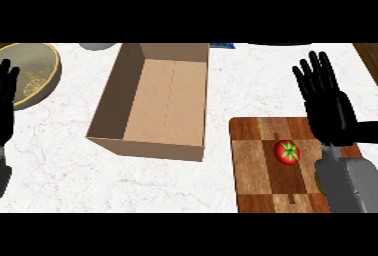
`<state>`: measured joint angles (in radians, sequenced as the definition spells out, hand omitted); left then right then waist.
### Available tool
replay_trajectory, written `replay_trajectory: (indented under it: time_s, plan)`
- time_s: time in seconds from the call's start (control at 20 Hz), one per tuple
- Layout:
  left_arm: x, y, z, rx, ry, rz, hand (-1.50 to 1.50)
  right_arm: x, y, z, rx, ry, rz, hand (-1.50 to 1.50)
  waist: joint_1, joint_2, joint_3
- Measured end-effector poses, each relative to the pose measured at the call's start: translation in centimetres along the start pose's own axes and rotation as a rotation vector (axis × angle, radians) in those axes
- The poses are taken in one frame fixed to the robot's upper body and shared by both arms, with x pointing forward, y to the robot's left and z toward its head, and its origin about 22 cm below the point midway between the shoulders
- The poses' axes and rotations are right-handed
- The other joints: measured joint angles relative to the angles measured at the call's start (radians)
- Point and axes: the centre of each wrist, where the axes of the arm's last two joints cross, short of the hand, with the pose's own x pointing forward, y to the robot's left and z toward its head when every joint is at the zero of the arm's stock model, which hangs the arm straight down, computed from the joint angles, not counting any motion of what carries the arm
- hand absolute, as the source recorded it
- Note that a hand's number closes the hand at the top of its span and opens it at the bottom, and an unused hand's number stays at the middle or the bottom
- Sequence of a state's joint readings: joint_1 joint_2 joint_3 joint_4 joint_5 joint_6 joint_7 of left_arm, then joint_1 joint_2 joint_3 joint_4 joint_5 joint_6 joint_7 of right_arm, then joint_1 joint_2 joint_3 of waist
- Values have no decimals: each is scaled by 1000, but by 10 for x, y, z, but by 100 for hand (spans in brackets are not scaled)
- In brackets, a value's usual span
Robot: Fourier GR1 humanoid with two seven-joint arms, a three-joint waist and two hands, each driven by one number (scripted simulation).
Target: Pick the lemon from the cutting board and place it in the cardboard box
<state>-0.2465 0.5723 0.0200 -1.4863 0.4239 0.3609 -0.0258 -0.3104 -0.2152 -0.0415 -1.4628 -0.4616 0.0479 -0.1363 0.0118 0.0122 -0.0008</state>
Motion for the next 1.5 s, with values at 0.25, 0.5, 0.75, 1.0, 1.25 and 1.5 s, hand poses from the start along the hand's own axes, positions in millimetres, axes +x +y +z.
replay_trajectory:
  time_s: [0.25,0.5,0.75,1.0,1.25,1.5]
  plan:
    - [-31,22,22,-13,93,-213,0,5,-49,35,67,103,72,-150,-20,-8,2]
    - [-54,39,38,-36,201,-367,0,52,-86,43,272,162,539,-150,-42,-9,-5]
    - [-70,37,52,-67,258,-444,0,25,-143,114,288,161,499,-150,-39,-7,4]
    - [-77,26,50,-92,269,-469,0,30,-186,135,292,114,583,-150,-20,-7,5]
    - [-78,26,47,-105,278,-478,0,56,-207,129,396,150,856,-150,-7,-8,4]
    - [-77,23,43,-107,271,-486,0,74,-207,106,569,224,1023,-150,-1,-9,2]
